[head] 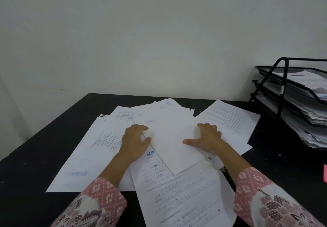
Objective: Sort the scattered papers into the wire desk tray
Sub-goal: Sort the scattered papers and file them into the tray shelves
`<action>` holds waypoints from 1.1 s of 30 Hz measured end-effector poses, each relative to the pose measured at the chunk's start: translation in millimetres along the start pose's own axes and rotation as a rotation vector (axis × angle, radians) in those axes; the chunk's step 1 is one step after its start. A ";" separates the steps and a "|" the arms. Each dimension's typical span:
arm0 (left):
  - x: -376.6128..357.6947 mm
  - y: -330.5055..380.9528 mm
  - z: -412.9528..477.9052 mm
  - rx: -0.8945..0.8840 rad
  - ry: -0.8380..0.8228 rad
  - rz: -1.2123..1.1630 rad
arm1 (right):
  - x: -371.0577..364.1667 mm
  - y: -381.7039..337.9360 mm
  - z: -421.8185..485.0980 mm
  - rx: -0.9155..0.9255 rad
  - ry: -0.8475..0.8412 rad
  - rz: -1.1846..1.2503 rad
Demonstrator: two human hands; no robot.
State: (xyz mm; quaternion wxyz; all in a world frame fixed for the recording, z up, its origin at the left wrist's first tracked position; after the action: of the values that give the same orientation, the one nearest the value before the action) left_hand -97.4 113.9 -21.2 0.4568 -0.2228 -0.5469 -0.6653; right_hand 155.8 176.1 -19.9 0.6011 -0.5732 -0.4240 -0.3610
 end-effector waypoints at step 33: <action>-6.8 -1.7 -4.4 0.459 -0.382 -0.319 | 17.7 -3.5 -22.9 -0.106 0.044 0.558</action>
State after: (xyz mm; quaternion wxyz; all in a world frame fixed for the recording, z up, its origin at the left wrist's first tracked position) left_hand -94.6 112.2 -28.8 0.2743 -0.1462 -0.7862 -0.5341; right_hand 161.5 153.9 -1.9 0.6554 -0.6904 -0.2175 -0.2157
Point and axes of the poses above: each hand's wrist, its own z-axis towards the middle knuckle, its own x-axis out of the back of the hand, y = z × x, the point moved 9 cm from there along z, towards the middle knuckle, and after that the axes turned 8 degrees about z, right-handed, at the moved point
